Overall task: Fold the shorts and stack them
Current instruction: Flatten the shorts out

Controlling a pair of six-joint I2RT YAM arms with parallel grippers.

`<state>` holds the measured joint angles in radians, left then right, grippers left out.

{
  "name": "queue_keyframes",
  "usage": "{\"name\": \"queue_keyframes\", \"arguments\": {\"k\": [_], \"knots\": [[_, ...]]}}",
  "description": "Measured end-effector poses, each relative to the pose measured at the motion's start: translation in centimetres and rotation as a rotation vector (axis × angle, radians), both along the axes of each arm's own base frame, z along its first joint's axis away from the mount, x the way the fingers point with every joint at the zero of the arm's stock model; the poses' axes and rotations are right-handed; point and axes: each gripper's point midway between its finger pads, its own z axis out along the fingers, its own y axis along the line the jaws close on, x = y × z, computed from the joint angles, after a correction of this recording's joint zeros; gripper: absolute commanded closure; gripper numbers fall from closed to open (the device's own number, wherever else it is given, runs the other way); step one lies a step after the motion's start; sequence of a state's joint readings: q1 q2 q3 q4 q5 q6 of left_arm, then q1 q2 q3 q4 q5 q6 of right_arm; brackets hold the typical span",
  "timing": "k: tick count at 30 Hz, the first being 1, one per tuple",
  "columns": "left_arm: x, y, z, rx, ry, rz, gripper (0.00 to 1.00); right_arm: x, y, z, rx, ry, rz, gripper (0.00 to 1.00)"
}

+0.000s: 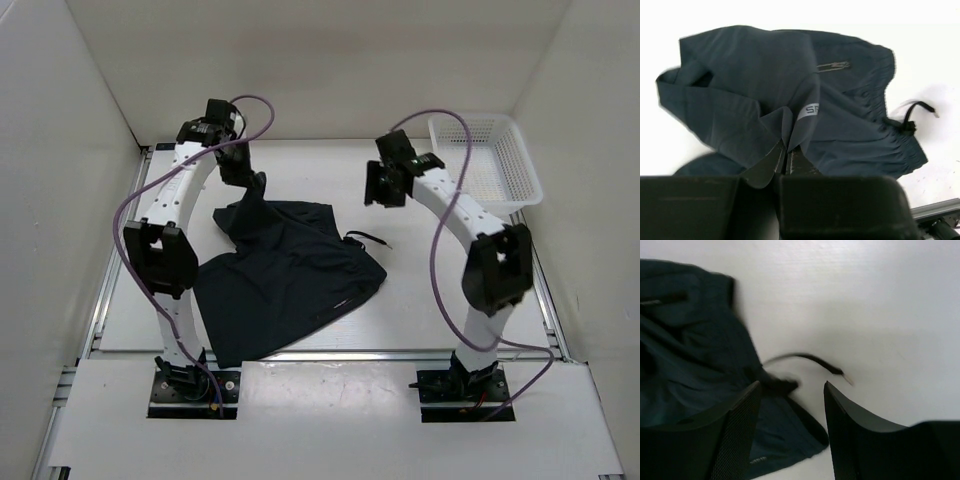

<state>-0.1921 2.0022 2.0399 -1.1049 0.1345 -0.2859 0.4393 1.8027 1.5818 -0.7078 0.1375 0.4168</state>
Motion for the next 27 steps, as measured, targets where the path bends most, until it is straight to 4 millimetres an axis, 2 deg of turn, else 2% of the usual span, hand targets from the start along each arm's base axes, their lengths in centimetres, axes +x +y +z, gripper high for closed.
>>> {"name": "queue_keyframes", "arguments": {"k": [1, 2, 4, 6, 8, 10, 13, 15, 18, 21, 22, 23, 25, 27], "knots": [[-0.4, 0.6, -0.1, 0.001, 0.009, 0.010, 0.90, 1.4, 1.3, 0.3, 0.015, -0.015, 0.026, 0.40], [-0.7, 1.1, -0.2, 0.002, 0.016, 0.022, 0.90, 2.7, 2.6, 0.2, 0.030, -0.021, 0.057, 0.31], [-1.1, 2.1, -0.5, 0.000, 0.027, 0.041, 0.90, 4.7, 5.1, -0.5, 0.058, -0.012, 0.117, 0.28], [-1.5, 3.2, -1.0, -0.001, 0.042, 0.066, 0.90, 6.6, 7.5, -2.1, 0.080, -0.001, 0.169, 0.28], [-1.8, 4.1, -1.6, -0.003, 0.061, 0.085, 0.90, 7.9, 9.3, -4.8, 0.088, 0.033, 0.208, 0.27], [-1.9, 4.9, -1.9, -0.003, 0.071, 0.102, 0.90, 7.9, 10.5, -7.9, 0.093, 0.088, 0.236, 0.27], [-1.9, 5.6, -2.0, -0.005, 0.076, 0.118, 0.90, 7.3, 11.5, -11.4, 0.093, 0.158, 0.262, 0.28], [-1.9, 5.8, -1.9, -0.006, 0.075, 0.123, 0.90, 7.9, 12.6, -10.5, 0.118, 0.132, 0.281, 0.28], [-1.9, 6.1, -1.7, -0.011, 0.069, 0.125, 0.90, 8.5, 13.8, -9.8, 0.147, 0.103, 0.306, 0.35], [-2.0, 6.2, -1.6, -0.019, 0.068, 0.123, 0.90, 8.2, 14.7, -10.7, 0.151, 0.110, 0.330, 0.55], [-1.9, 6.3, -1.6, -0.020, 0.068, 0.124, 0.90, 7.9, 15.0, -11.2, 0.150, 0.119, 0.339, 0.63], [-1.9, 6.4, -1.5, -0.022, 0.068, 0.126, 0.90, 7.6, 15.4, -11.7, 0.151, 0.128, 0.348, 0.83], [-1.9, 6.6, -1.5, -0.024, 0.068, 0.128, 0.90, 7.5, 16.1, -11.5, 0.163, 0.123, 0.363, 1.00], [-1.9, 6.9, -1.5, -0.023, 0.068, 0.130, 0.90, 7.4, 16.3, -11.6, 0.159, 0.125, 0.344, 1.00]]}}
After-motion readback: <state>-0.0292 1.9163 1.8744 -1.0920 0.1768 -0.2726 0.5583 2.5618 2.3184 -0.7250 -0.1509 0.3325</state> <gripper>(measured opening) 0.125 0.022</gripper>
